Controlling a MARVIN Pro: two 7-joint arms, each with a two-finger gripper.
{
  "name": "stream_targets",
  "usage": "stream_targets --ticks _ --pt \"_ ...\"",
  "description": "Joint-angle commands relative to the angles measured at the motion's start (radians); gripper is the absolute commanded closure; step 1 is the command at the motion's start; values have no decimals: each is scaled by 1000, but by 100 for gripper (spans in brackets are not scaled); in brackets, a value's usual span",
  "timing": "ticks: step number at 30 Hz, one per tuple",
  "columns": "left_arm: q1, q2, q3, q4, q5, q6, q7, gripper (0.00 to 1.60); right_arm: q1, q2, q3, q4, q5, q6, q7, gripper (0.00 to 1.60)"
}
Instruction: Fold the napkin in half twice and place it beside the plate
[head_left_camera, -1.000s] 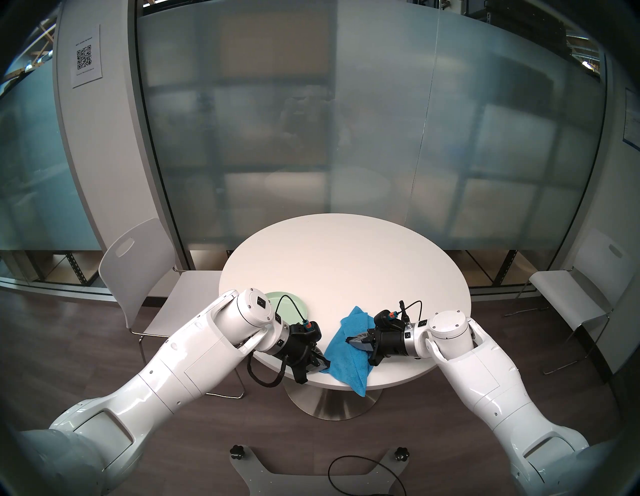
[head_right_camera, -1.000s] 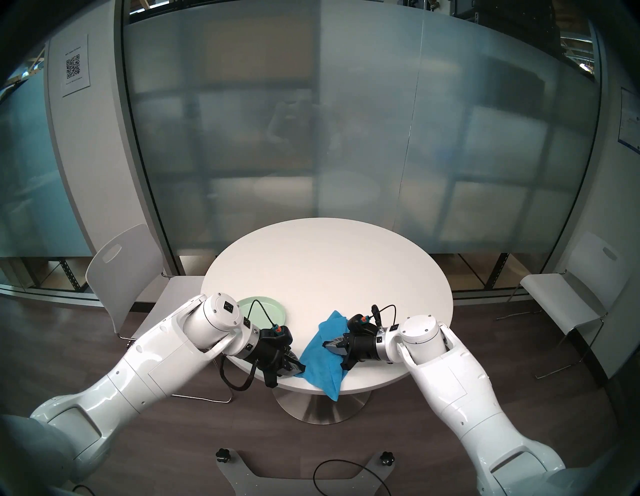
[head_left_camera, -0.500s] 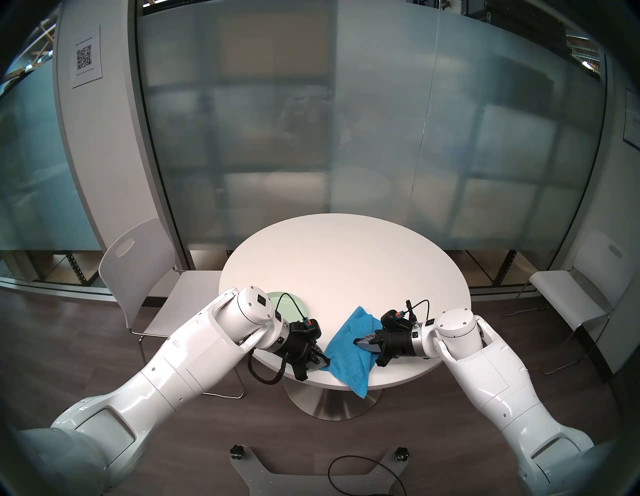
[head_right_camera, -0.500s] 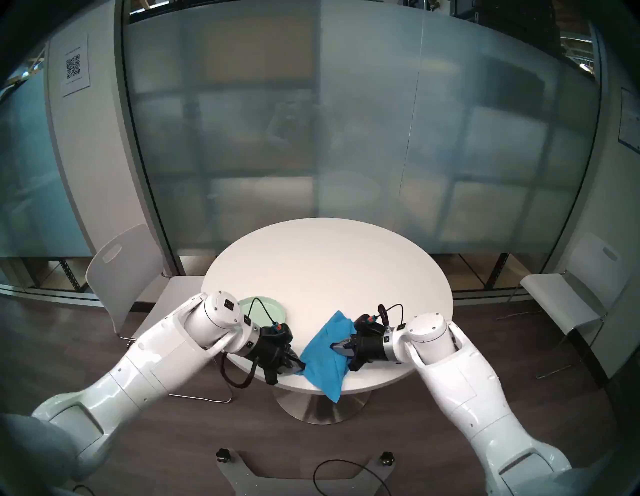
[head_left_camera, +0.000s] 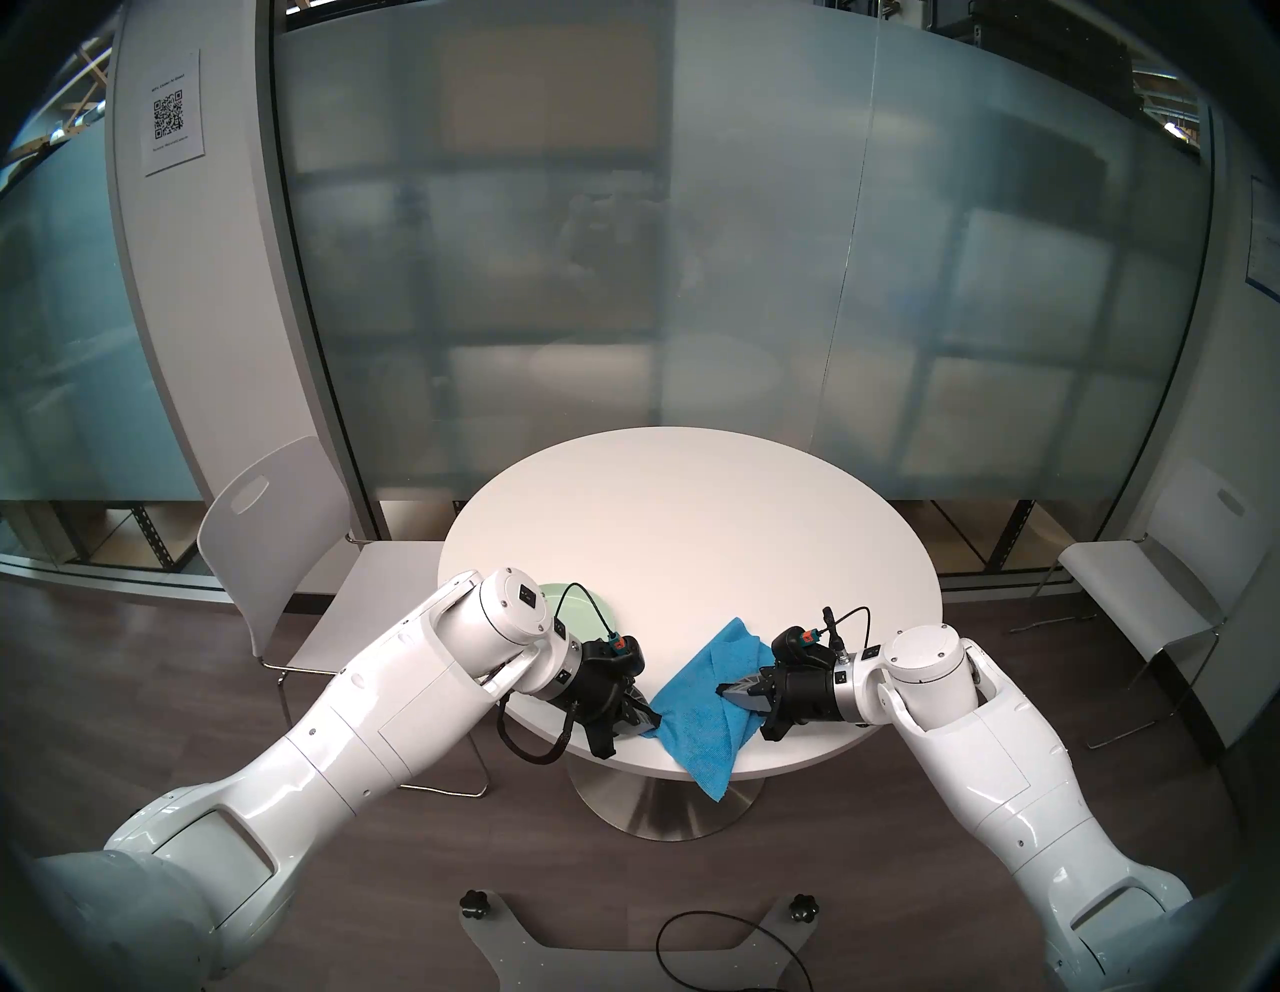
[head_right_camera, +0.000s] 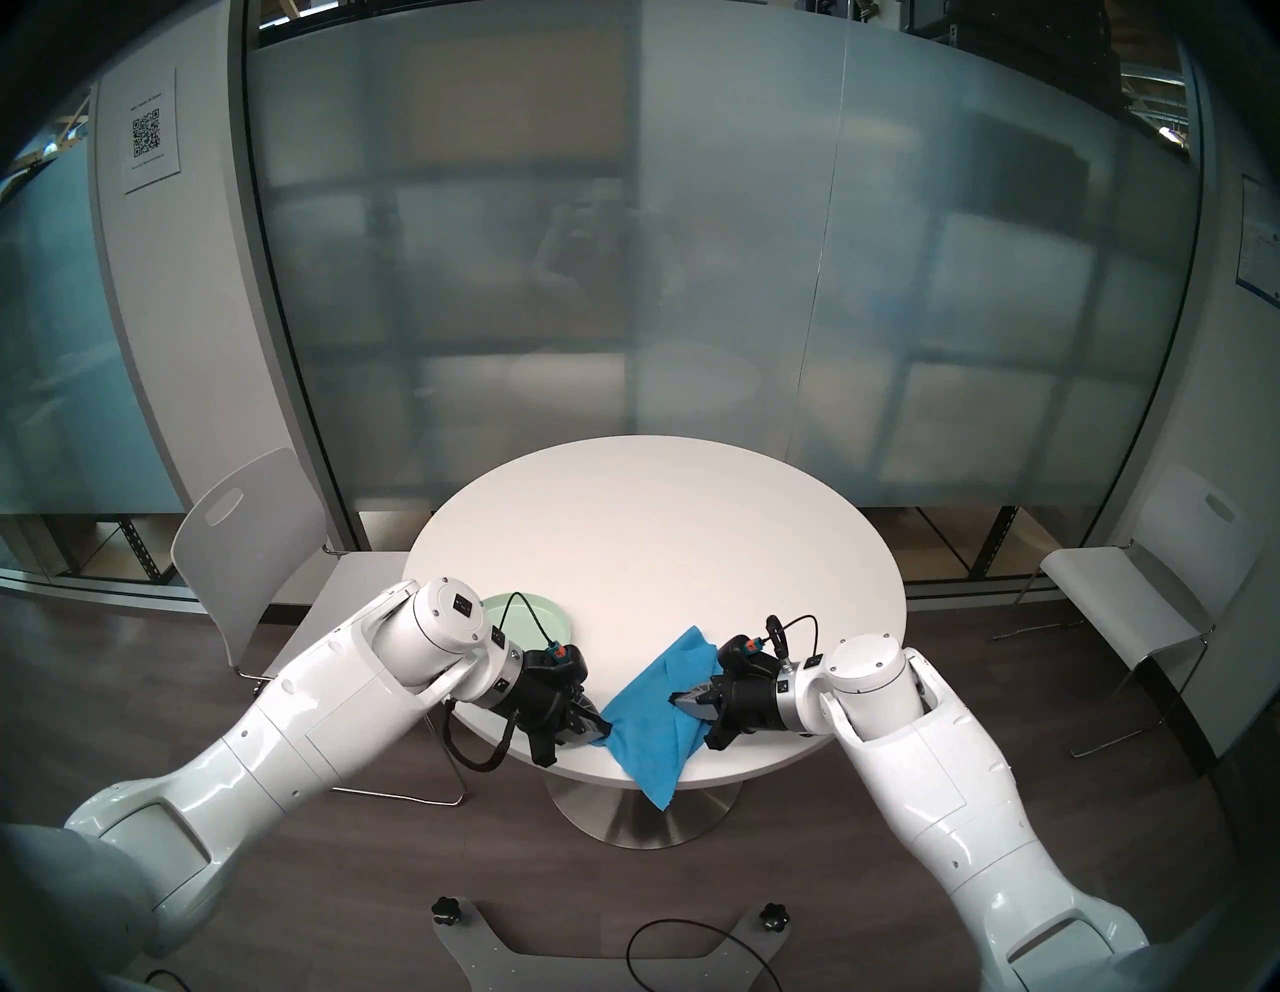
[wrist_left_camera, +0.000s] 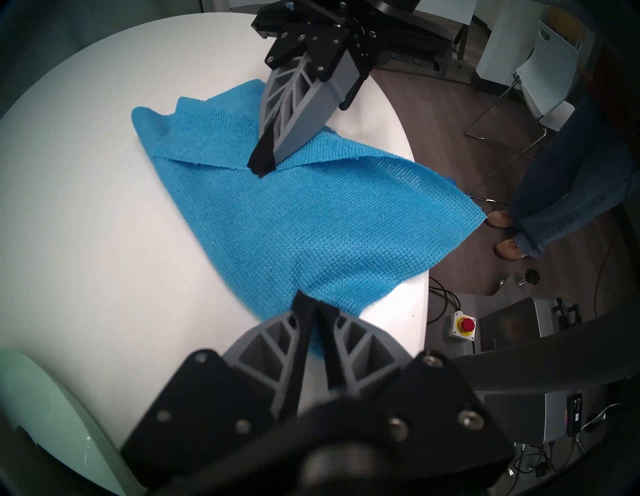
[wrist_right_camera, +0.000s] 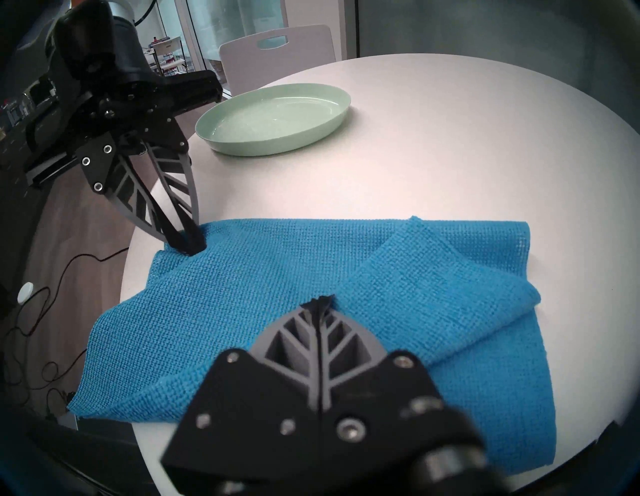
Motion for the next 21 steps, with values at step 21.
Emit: stream_targets --ticks 21 --pt "-12 15 14 21 8 -35 -28 105 -30 23 57 -76 18 34 -6 160"
